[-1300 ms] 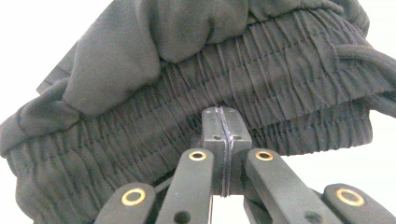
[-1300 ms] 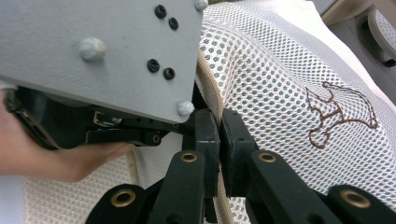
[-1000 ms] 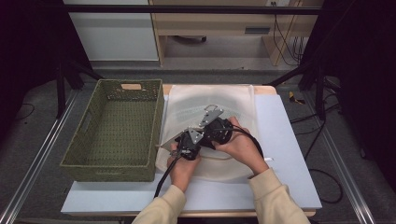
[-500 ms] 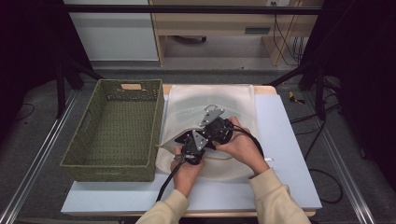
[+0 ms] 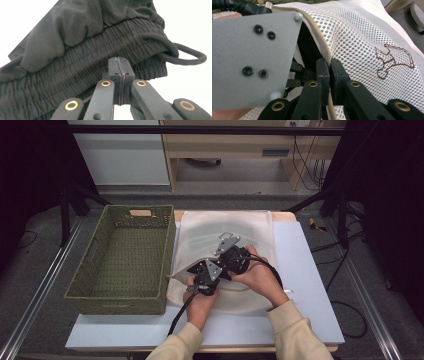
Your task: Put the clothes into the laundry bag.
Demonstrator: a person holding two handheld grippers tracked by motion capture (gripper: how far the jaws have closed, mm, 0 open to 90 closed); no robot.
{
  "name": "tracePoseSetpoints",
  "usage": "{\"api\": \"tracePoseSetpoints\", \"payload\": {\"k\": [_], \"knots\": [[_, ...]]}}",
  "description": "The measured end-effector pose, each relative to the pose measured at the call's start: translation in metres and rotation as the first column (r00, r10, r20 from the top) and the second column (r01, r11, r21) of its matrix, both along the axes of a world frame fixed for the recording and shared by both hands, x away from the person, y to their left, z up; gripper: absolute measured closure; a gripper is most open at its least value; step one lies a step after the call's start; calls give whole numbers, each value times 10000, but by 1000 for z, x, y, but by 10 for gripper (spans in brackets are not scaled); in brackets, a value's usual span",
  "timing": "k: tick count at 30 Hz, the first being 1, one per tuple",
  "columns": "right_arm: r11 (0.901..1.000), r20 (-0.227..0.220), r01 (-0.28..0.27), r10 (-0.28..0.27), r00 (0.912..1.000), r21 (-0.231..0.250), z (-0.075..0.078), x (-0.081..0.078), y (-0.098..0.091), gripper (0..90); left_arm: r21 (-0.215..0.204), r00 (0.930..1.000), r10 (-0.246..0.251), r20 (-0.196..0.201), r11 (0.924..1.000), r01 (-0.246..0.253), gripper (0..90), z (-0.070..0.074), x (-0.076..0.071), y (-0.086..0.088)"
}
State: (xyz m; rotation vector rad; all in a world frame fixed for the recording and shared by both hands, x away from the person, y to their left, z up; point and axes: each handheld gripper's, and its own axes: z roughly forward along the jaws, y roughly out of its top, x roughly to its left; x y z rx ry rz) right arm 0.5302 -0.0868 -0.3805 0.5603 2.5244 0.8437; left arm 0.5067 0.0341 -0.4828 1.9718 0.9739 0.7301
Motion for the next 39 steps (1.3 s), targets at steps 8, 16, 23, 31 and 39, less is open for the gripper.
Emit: {"api": "tracePoseSetpoints", "payload": {"k": [8, 16, 23, 31, 39], "knots": [[10000, 4, 32, -32, 10000, 73, 1, 0, -2, 870, -375, 9992, 360, -165, 9986, -366, 900, 0, 7, 5], [9999, -32, 80, -79, 10000, 123, 3, 0, -3, 870, -440, 9979, 595, -238, 9972, -605, 900, 0, 15, 8], [10000, 27, 89, -89, 10000, 1, 7, 1, -1, 870, -363, 9973, 668, -294, 9970, -679, 900, 1, 21, 8], [10000, 56, 76, -75, 10000, -13, 7, 2, -1, 870, -651, 9985, 529, -116, 9964, -535, 900, 6, 14, 12], [9999, 93, 112, -111, 9999, -34, 8, 0, 0, 870, -1068, 9998, 200, 7, 9941, -198, 900, 18, -9, 25]]}}
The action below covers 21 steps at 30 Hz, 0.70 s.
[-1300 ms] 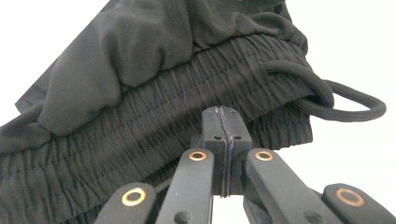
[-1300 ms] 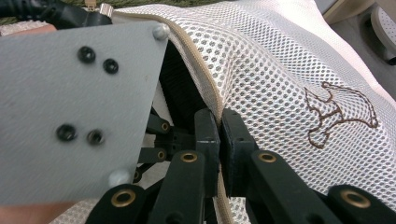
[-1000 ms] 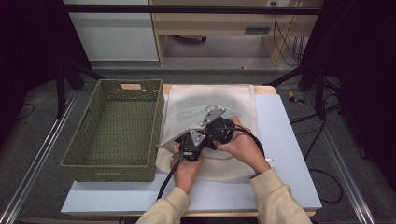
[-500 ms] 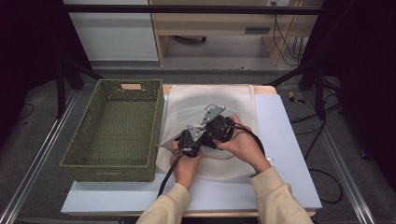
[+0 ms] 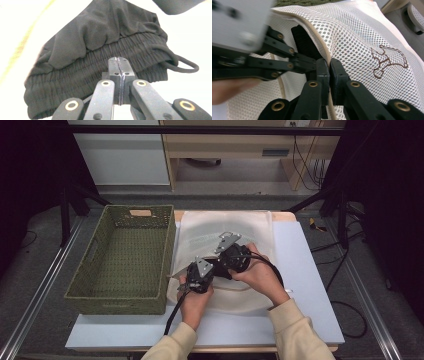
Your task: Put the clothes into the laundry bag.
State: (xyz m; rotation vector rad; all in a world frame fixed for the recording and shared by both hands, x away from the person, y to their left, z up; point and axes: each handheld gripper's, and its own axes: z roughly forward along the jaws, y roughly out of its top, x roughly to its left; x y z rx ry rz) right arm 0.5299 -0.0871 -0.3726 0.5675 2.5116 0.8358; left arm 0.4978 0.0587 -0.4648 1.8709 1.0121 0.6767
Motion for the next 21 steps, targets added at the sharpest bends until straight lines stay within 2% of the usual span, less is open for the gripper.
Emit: {"api": "tracePoseSetpoints", "payload": {"k": [10, 15, 19, 21], "knots": [[9999, 165, 3, -1, 9999, -114, -1, -6, 0, 869, -731, 9984, -496, 271, 9960, 515, 900, 31, -33, 22], [9996, 196, -109, 114, 9997, -256, -7, -9, -1, 868, -896, 9966, -759, 325, 9929, 785, 900, 46, -43, 31], [9996, 113, -169, 172, 9998, -235, -17, -12, -2, 867, -1152, 9961, -840, 277, 9896, 867, 900, 53, -47, 38], [9989, 102, -260, 264, 9996, -402, -22, -14, -2, 866, -1291, 9962, -837, 221, 9879, 859, 900, 56, -48, 42]]}}
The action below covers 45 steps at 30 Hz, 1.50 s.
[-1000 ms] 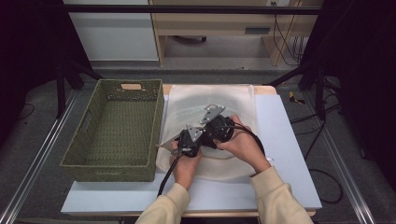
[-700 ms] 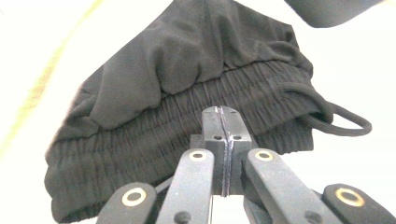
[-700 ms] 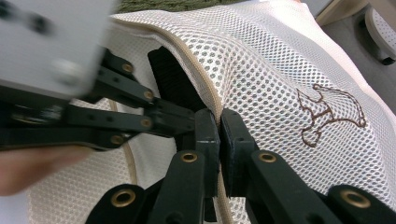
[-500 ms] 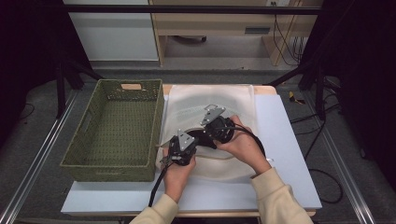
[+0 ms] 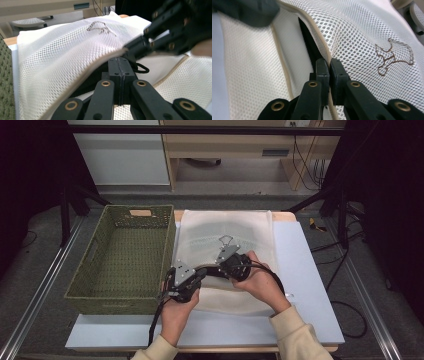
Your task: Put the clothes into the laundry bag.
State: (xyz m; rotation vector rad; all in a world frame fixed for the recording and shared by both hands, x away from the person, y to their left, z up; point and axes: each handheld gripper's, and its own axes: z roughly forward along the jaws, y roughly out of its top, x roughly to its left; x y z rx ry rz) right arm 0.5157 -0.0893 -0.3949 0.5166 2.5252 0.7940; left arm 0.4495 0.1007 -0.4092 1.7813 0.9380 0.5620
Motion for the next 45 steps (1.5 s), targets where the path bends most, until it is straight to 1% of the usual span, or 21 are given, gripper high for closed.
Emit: {"api": "tracePoseSetpoints", "payload": {"k": [2, 4, 7, 11, 13, 14, 15, 16, 17, 18, 20, 21, 24, 25, 26, 28, 30, 33, 37, 39, 45], "knots": [[10000, -62, 44, -43, 10000, 63, -6, -2, 0, 866, -147, 10000, 28, -52, 9999, -29, 900, 3, 1, 3], [10000, -116, -15, 15, 9999, 7, -12, -3, 0, 866, -335, 9999, 77, -91, 9994, -80, 900, 5, 1, 7], [9999, -158, -48, 46, 9999, -92, -21, -5, 1, 864, -481, 9998, 119, -139, 9988, -125, 900, 9, 1, 10], [9996, -61, 25, -26, 10000, -282, -31, -6, 4, 861, -552, 9997, 83, -222, 9984, -95, 900, 11, 2, 12], [9987, -64, 54, -58, 10000, -498, -36, -8, 6, 858, -561, 9997, 90, -225, 9984, -103, 900, 11, 2, 13], [9989, -24, 25, -26, 10000, -477, -38, -8, 6, 855, -602, 9997, 71, -241, 9982, -86, 900, 12, 2, 14], [9983, 7, 85, -85, 10000, -573, -40, -9, 7, 852, -600, 9997, 78, -237, 9982, -92, 900, 13, 2, 14], [9979, -13, 57, -58, 10000, -652, -42, -9, 7, 848, -607, 9997, 58, -252, 9981, -73, 899, 13, 2, 15], [9969, 98, 95, -87, 9999, -780, -44, -9, 7, 844, -618, 9996, 55, -261, 9981, -71, 898, 14, 2, 16], [9971, 151, 198, -187, 9997, -736, -44, -9, 8, 837, -659, 9996, 58, -264, 9978, -75, 898, 15, 2, 16], [9980, 78, 243, -239, 9997, -584, -46, -9, 8, 819, -679, 9997, 38, -246, 9977, -55, 899, 17, 1, 18], [9975, 100, 245, -239, 9997, -659, -46, -10, 8, 812, -710, 9997, 55, -219, 9975, -71, 898, 18, 1, 19], [9978, 155, 287, -278, 9995, -594, -46, -9, 8, 778, -756, 9998, 78, -199, 9971, -93, 899, 20, 1, 21], [9979, 139, 333, -326, 9994, -550, -46, -10, 8, 761, -788, 9998, 92, -199, 9968, -107, 899, 21, 1, 22], [9982, 144, 245, -237, 9996, -539, -45, -10, 8, 739, -801, 9998, 87, -203, 9967, -103, 899, 21, 0, 23], [9983, 221, 385, -376, 9990, -440, -44, -13, 7, 688, -844, 9998, 106, -194, 9964, -122, 899, 23, 0, 25], [9989, 257, 403, -396, 9989, -247, -42, -14, 7, 638, -869, 9998, 93, -192, 9962, -109, 899, 24, 0, 26], [9988, 326, 477, -473, 9983, -119, -37, -16, 5, 570, -896, 9998, 70, -187, 9959, -86, 899, 26, 0, 27], [9986, 560, 527, -530, 9970, 62, -34, -19, 4, 456, -938, 9998, 44, -176, 9956, -61, 899, 28, -1, 28], [9983, 601, 572, -578, 9965, 119, -32, -20, 5, 370, -926, 9999, 38, -125, 9957, -49, 899, 30, -2, 28], [9977, 720, 624, -642, 9953, 265, -28, -20, 4, 324, -986, 10000, 20, -28, 9951, -22, 899, 35, -3, 30]]}}
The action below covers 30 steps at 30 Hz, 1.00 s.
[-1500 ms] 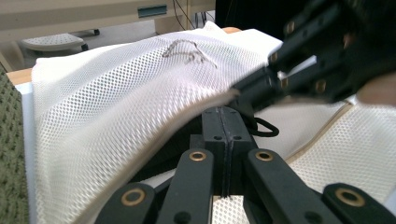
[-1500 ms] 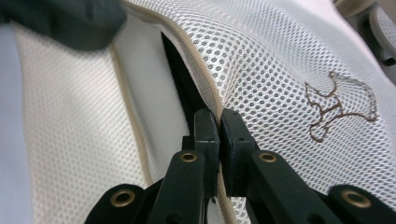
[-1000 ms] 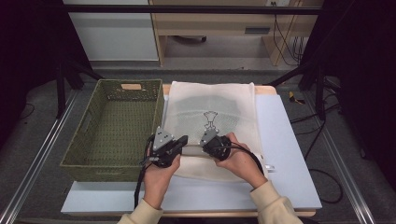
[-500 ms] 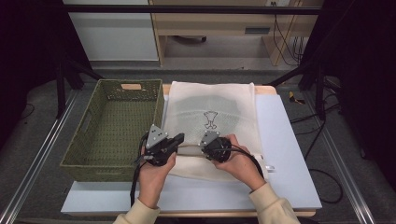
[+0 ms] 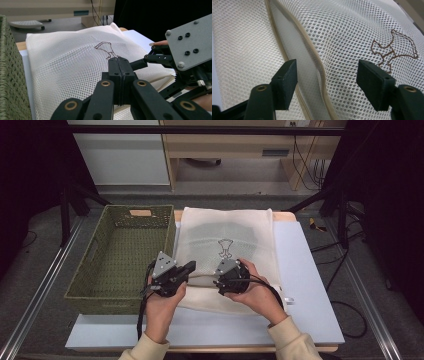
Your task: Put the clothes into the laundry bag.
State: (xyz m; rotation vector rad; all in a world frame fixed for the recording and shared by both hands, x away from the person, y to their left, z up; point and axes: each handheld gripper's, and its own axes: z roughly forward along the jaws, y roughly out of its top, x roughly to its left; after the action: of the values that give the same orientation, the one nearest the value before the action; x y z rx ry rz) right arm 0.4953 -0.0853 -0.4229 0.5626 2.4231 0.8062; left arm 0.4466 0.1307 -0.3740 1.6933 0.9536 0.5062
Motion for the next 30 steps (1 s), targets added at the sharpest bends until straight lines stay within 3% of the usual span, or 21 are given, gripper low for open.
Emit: {"api": "tracePoseSetpoints", "payload": {"k": [12, 18, 20, 22, 25, 28, 30], "knots": [[9971, -105, 653, -649, 9978, 386, 9, 2, -10, 181, 149, 9999, 136, 51, 9998, -137, 898, 8, 0, 8], [9868, -99, 1275, -1272, 9918, 996, 20, 6, -29, 137, 206, 9998, 205, -10, 9996, -205, 864, 17, 2, 22], [9807, -105, 1470, -1469, 9891, 1288, 25, 7, -35, 117, 320, 9998, 140, -129, 9994, -136, 809, 21, 4, 28], [9712, -233, 1772, -1757, 9842, 1591, 30, 8, -42, 95, 416, 9990, 451, -30, 9981, -449, 733, 26, 4, 34], [9539, -347, 2197, -2172, 9755, 2043, 38, 9, -52, 74, 873, 9986, 474, -219, 9951, -453, 505, 32, 7, 39], [9383, -306, 2574, -2574, 9658, 2308, 45, 9, -63, 66, 1337, 9968, 794, -92, 9880, -774, 330, 38, 7, 46], [9275, -289, 2792, -2810, 9593, 2487, 49, 9, -72, 66, 1609, 9968, 794, -107, 9840, -767, 280, 42, 6, 51]]}}
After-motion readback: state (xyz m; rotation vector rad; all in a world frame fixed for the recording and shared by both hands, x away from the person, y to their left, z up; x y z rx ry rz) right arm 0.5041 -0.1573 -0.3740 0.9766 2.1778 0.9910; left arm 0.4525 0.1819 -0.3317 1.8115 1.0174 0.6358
